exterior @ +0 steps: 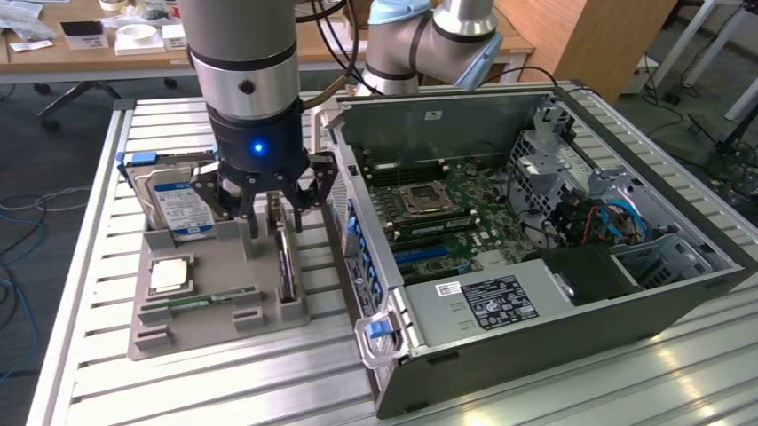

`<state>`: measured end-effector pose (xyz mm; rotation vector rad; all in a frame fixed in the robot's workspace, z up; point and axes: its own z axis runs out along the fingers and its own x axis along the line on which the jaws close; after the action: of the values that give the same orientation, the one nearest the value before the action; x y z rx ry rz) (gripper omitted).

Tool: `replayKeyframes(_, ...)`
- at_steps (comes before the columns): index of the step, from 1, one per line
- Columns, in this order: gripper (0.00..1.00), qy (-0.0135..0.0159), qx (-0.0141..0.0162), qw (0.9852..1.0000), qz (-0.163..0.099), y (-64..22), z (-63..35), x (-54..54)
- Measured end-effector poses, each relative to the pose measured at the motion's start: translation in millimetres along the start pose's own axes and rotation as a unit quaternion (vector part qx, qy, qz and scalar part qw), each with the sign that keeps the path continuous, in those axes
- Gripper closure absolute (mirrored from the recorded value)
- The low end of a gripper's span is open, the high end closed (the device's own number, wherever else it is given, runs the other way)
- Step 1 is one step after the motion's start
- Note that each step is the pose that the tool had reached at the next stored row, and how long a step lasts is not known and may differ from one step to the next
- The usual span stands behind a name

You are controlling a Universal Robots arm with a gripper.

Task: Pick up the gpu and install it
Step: 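Pick up the gpu and move the gpu toward the slot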

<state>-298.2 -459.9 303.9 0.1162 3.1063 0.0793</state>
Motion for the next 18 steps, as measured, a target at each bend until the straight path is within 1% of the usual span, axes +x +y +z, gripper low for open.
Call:
replayKeyframes(10, 0.45, 0.0002, 0.0001, 1.0000, 0.000, -0.9, 16.7, 0.5)
replayKeyframes(15, 0.45, 0.0001, 0.0001, 1.0000, 0.000, -0.9, 19.1, 0.3)
replayKeyframes(18, 0.45, 0.0001, 0.0002, 1.0000, 0.000, -0.9, 22.9, -0.1)
